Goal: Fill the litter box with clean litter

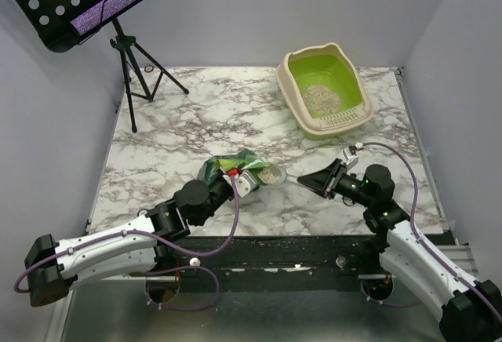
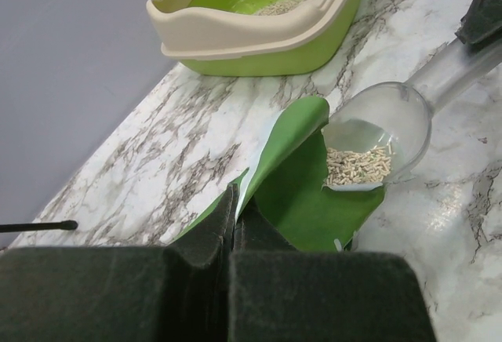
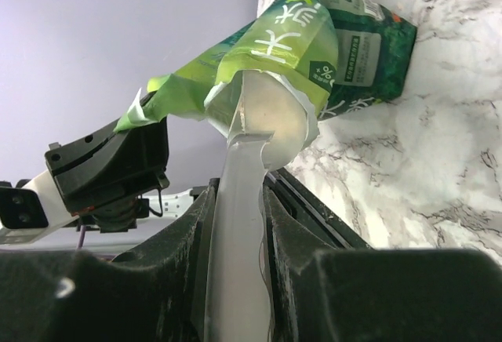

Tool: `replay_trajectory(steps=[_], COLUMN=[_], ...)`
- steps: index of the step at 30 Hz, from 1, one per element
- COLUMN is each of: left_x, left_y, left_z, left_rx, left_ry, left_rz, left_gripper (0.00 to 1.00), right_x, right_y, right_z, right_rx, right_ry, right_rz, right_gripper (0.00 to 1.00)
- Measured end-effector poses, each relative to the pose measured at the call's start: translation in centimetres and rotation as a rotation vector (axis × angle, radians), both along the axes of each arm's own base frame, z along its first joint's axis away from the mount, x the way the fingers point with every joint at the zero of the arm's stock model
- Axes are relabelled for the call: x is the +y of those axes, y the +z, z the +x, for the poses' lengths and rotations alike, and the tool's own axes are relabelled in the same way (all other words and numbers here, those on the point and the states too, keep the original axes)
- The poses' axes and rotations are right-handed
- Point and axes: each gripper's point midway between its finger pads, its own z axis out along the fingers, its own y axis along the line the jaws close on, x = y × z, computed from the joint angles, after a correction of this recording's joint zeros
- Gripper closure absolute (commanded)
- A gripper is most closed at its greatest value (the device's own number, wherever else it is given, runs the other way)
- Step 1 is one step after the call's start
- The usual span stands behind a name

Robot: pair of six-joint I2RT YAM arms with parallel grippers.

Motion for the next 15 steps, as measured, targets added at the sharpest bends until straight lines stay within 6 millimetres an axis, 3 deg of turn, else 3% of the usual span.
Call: replay_trajectory(steps=[7, 15], left_x=[-0.2, -0.1], left_y=[-0.2, -0.1], left_z=[-0.3, -0.1], left_rx=[0.005, 0.001], left_ry=[-0.012, -0.001], left_rz=[0.002, -0.002], left_gripper=[1.00, 1.00], right_x=[-0.5, -0.7], right_y=[-2.2, 0.0], right_z=[-0.6, 0.0], right_rx=[0.014, -0.078], right_ry=[-0.042, -0.069], right_rz=[0.067, 0.146], right_gripper=[0.99, 0.99])
